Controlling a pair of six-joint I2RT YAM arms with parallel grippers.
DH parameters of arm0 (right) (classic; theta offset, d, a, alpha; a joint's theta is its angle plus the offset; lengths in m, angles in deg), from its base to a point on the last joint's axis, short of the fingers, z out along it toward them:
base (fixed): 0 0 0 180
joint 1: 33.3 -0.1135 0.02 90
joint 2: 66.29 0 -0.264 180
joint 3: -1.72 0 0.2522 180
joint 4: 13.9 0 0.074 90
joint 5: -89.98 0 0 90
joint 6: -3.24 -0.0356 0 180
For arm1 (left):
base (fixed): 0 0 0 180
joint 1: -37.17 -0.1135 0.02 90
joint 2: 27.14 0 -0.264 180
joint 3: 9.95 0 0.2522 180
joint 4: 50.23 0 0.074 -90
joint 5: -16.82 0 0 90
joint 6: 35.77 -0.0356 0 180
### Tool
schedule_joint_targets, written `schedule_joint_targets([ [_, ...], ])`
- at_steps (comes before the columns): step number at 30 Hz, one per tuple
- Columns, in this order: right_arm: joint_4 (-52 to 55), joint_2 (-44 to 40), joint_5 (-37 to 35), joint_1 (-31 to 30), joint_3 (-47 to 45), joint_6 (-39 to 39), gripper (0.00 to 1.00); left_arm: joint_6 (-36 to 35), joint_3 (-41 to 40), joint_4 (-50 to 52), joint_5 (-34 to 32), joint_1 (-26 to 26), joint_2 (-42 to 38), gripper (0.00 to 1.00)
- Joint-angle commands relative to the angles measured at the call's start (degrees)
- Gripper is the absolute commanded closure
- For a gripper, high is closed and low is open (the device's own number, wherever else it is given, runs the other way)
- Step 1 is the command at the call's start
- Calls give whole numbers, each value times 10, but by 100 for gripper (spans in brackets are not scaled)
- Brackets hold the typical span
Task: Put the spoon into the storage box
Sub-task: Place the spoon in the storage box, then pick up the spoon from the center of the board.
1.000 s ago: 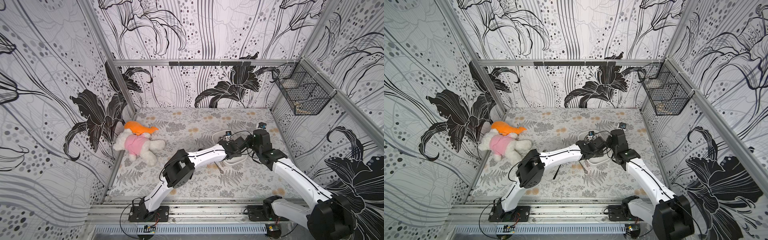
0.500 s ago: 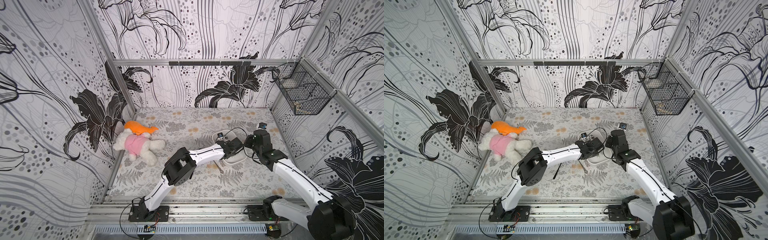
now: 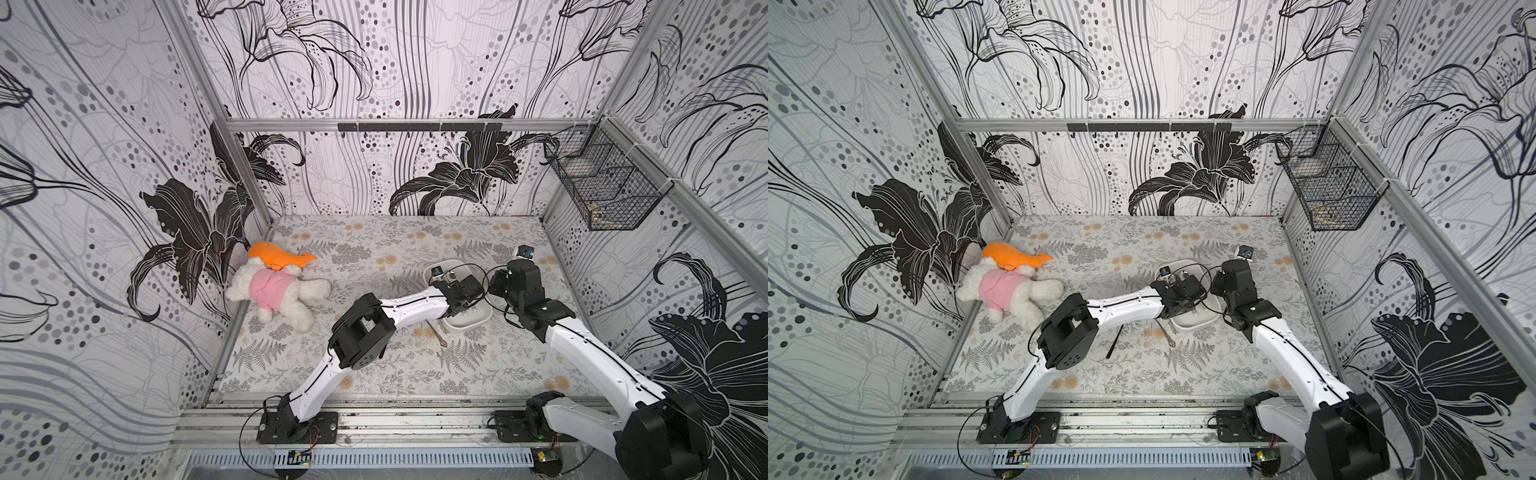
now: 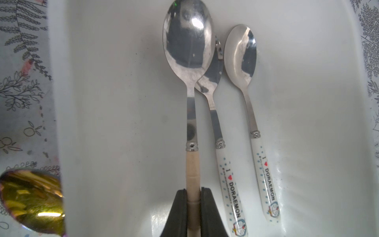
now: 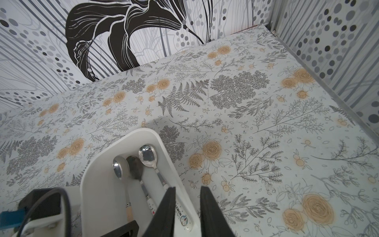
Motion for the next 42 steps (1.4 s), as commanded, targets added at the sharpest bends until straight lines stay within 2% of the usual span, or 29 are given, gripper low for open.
schedule_joint_targets([
  [1, -8, -9, -3, 1, -7, -11, 74, -3, 10, 5, -7, -5, 16, 84],
  [3, -8, -9, -3, 2, -6, -11, 75, -5, 10, 5, -5, -5, 16, 78],
  [16, -7, -7, -1, 1, -6, -10, 74, -28, 6, -6, 0, -4, -25, 72],
  [23, -4, -9, 0, 1, -3, -6, 74, -57, -52, -86, 3, -2, -120, 68],
  [28, 6, 1, 30, 1, 16, 16, 74, -98, -80, -76, -23, -3, -186, 67],
  [31, 19, 11, 70, 1, 33, 36, 74, -129, -141, -84, -49, -12, -255, 67],
  [35, 45, 32, 128, -19, 68, 56, 74, -151, -281, -116, -45, -52, -373, 66],
  [42, 131, 140, 117, -195, 166, 76, 74, -177, -516, -169, -18, -154, -556, 66],
])
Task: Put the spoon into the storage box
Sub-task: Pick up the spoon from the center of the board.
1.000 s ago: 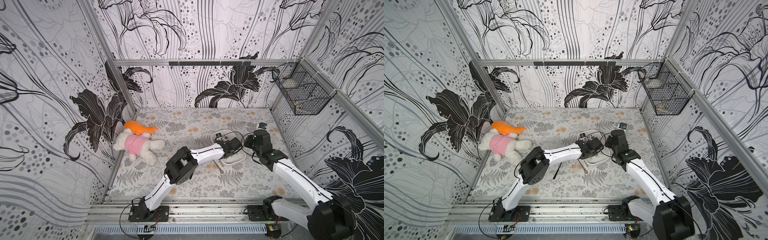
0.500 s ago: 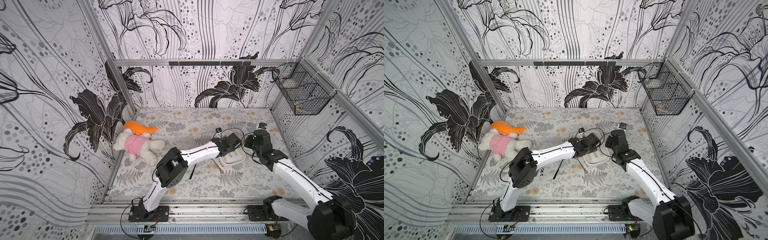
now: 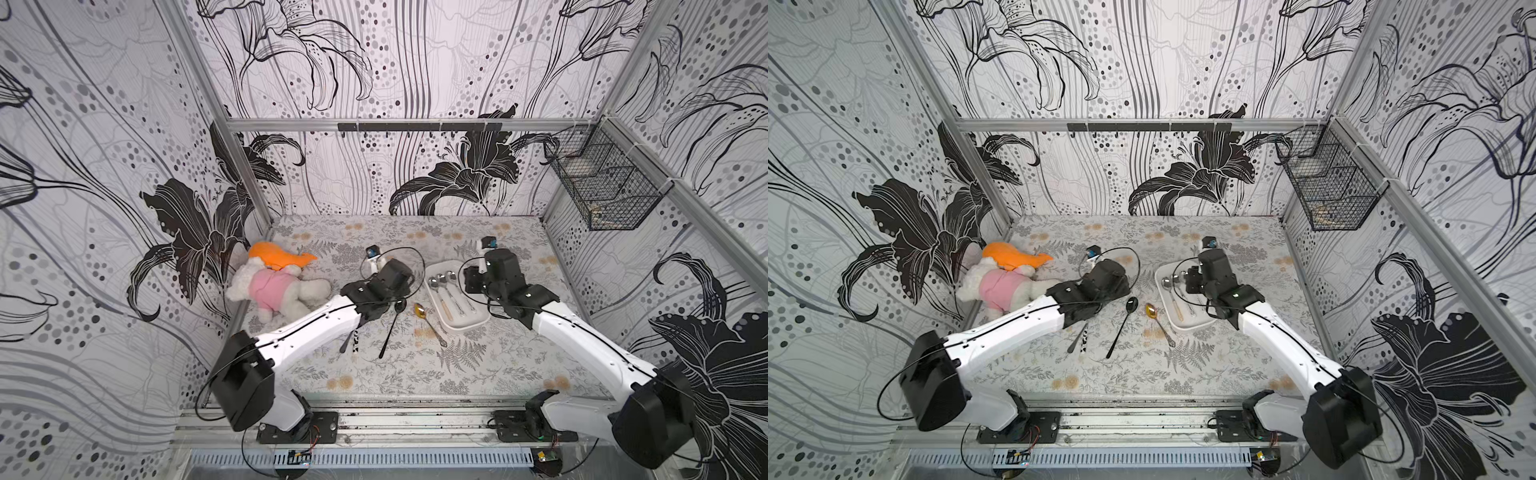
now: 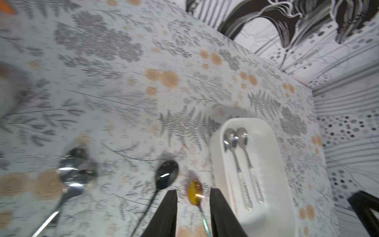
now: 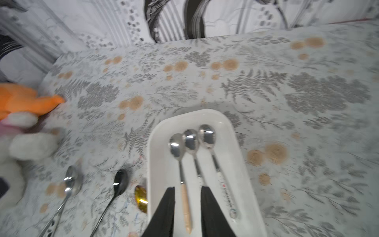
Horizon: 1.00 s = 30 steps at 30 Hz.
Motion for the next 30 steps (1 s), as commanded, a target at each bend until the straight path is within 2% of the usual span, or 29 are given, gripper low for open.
schedule_joint_targets([
  [1, 63, 55, 14, -75, 43, 13, 73, -29, -79, -40, 21, -41, -53, 66],
  [3, 73, 95, 7, -123, 69, 10, 74, -36, -115, -47, 45, -64, -72, 66],
  [6, 91, 160, -7, -182, 114, 5, 74, -47, -148, -51, 65, -72, -80, 64],
  [11, 109, 253, -14, -222, 167, -6, 74, -40, -178, -40, 68, -72, -76, 60],
  [16, 93, 262, -22, -222, 156, -8, 73, -30, -212, -45, 77, -72, -68, 59],
  [22, 89, 249, -68, -215, 135, 8, 73, -15, -239, -35, 105, -71, -56, 61],
  [30, 42, 220, -35, -166, 93, 25, 73, 6, -287, -27, 110, -62, -61, 60],
])
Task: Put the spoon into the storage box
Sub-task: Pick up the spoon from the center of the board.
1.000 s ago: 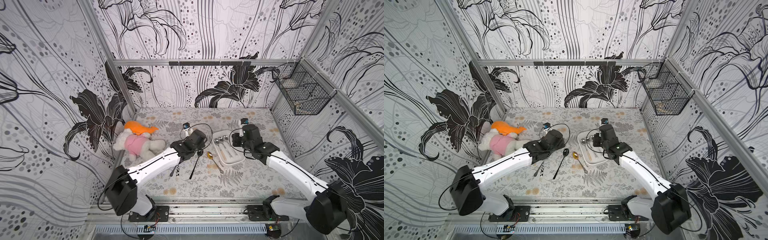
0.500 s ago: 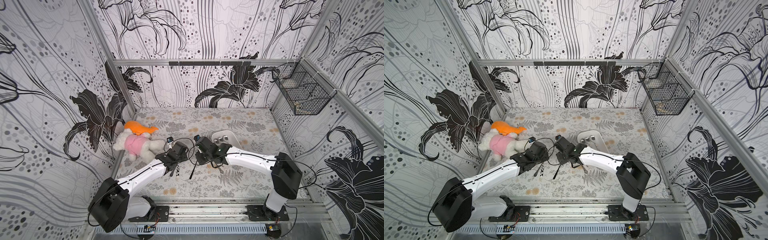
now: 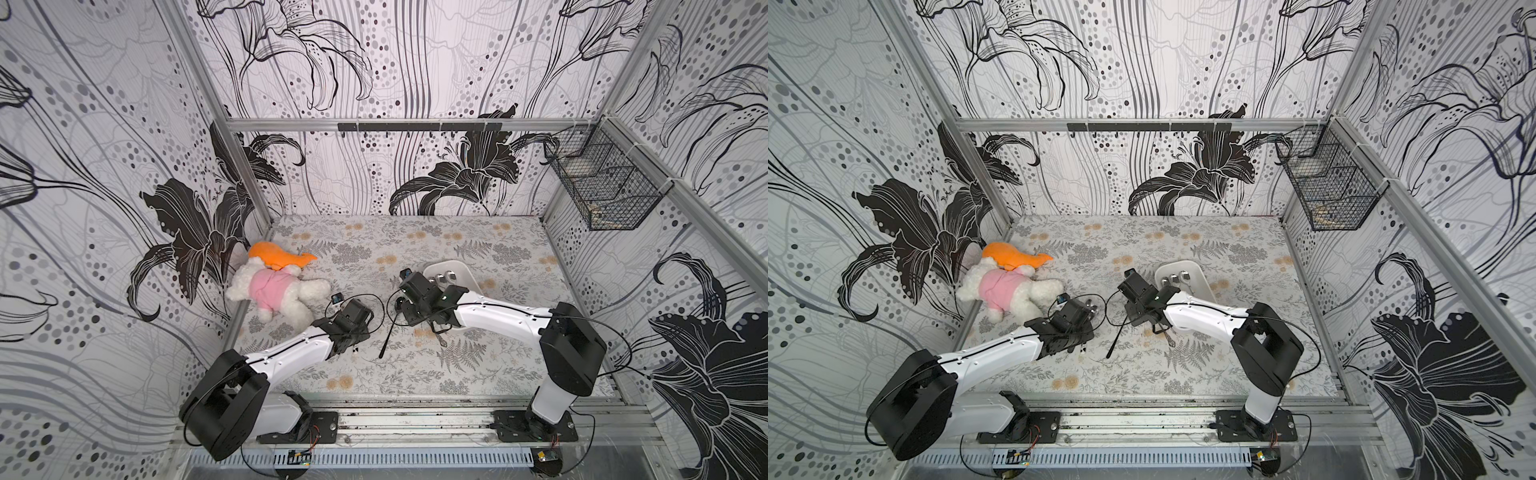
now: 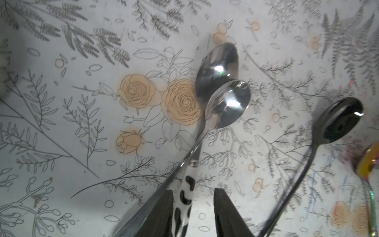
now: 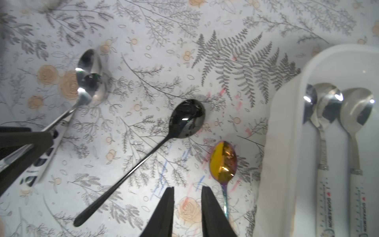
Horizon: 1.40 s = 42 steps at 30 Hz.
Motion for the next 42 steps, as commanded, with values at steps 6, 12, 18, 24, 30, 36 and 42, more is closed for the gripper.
schedule_joint_targets([
  [6, -38, -46, 6, 37, -27, 24, 73, 27, -9, -8, 13, 51, 30, 60],
  [12, -49, -54, 8, 43, -41, 23, 73, 39, 15, 32, -13, 76, 70, 61],
  [18, -51, -56, 12, 44, -47, 18, 73, 42, 23, 30, -17, 80, 74, 63],
  [24, -19, -54, 47, 44, -52, -1, 73, 34, 26, -3, 7, 87, 62, 65],
  [30, 5, -48, 94, 37, -86, -13, 73, 32, 27, -4, -2, 87, 52, 64],
  [36, 27, -14, 46, 33, -92, -21, 73, 33, 34, 15, -26, 87, 21, 59],
  [42, 45, 30, 13, 33, -71, -20, 73, 32, 42, 36, -61, 87, -33, 57],
])
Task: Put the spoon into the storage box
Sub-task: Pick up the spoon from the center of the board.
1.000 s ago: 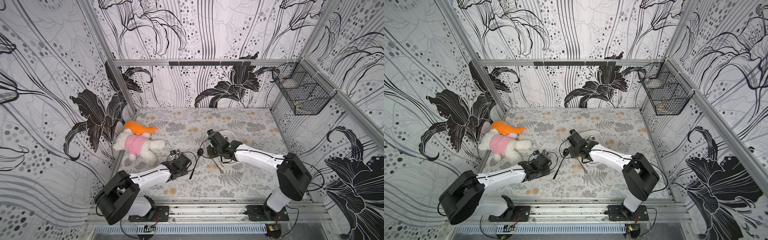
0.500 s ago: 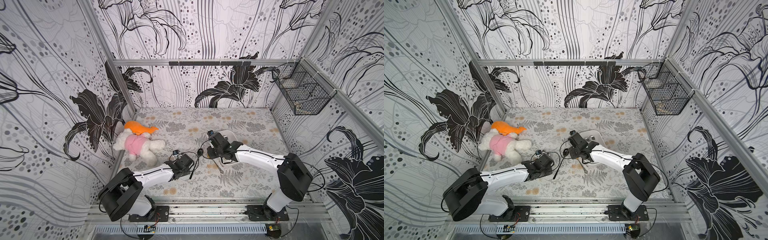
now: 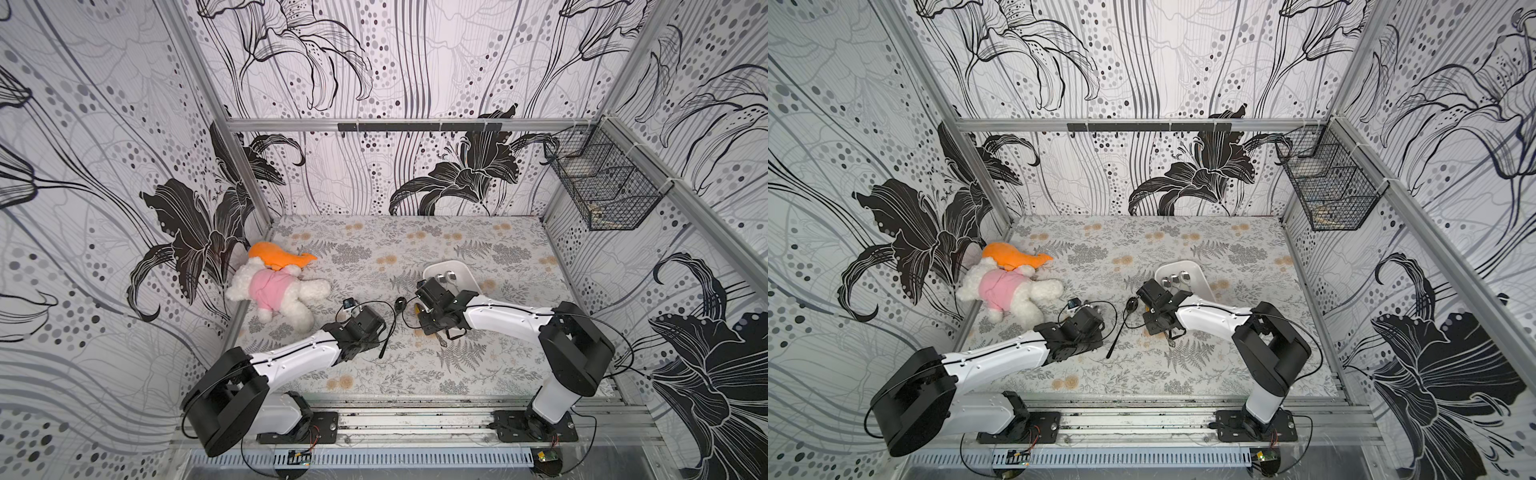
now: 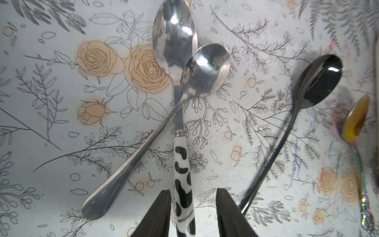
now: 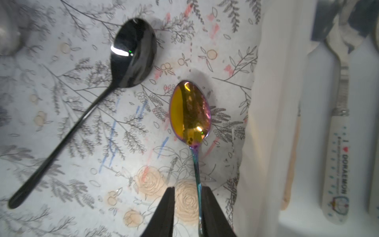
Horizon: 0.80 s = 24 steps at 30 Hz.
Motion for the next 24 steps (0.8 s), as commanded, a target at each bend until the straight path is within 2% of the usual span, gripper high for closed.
schedule_joint_targets([
  [1, 30, 33, -29, -2, 14, -9, 73, -3, 19, 17, -37, 2, -30, 57],
  [11, 29, 70, -14, -1, 22, 0, 78, -20, 21, 39, -63, 1, -107, 56],
  [22, 28, 57, -16, -2, 62, -8, 100, -22, 21, 38, -71, 0, -113, 56],
  [24, 31, 50, -19, -2, 75, -8, 100, -22, 20, 39, -73, 0, -116, 56],
])
